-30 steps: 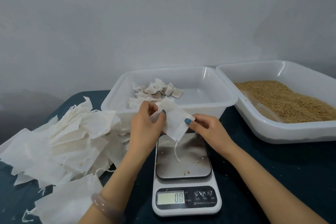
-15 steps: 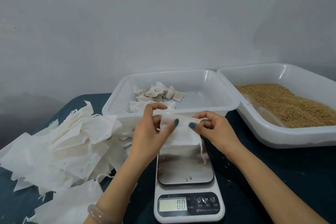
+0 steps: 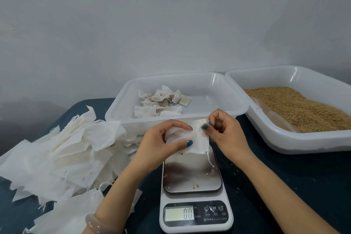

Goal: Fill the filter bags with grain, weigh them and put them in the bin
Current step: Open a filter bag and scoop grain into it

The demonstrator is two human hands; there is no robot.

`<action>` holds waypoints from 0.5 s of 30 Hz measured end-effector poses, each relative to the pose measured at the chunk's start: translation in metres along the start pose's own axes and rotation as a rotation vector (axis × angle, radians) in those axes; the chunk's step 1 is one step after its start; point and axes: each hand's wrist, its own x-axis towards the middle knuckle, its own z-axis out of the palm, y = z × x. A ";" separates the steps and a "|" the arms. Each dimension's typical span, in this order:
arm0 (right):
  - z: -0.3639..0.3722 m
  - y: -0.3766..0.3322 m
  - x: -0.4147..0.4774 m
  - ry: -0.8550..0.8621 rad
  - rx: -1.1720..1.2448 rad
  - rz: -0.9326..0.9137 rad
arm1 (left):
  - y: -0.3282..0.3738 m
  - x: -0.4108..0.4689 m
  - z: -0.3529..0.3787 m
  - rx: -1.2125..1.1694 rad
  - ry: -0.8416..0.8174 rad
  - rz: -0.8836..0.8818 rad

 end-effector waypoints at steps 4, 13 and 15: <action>-0.001 -0.005 0.000 -0.031 0.011 0.033 | -0.002 0.000 0.001 -0.098 0.050 -0.064; -0.002 -0.004 -0.002 -0.137 0.005 0.054 | -0.001 0.001 -0.001 -0.197 0.124 -0.088; -0.003 -0.004 -0.002 -0.144 0.000 0.041 | 0.002 0.000 0.000 -0.238 0.128 -0.099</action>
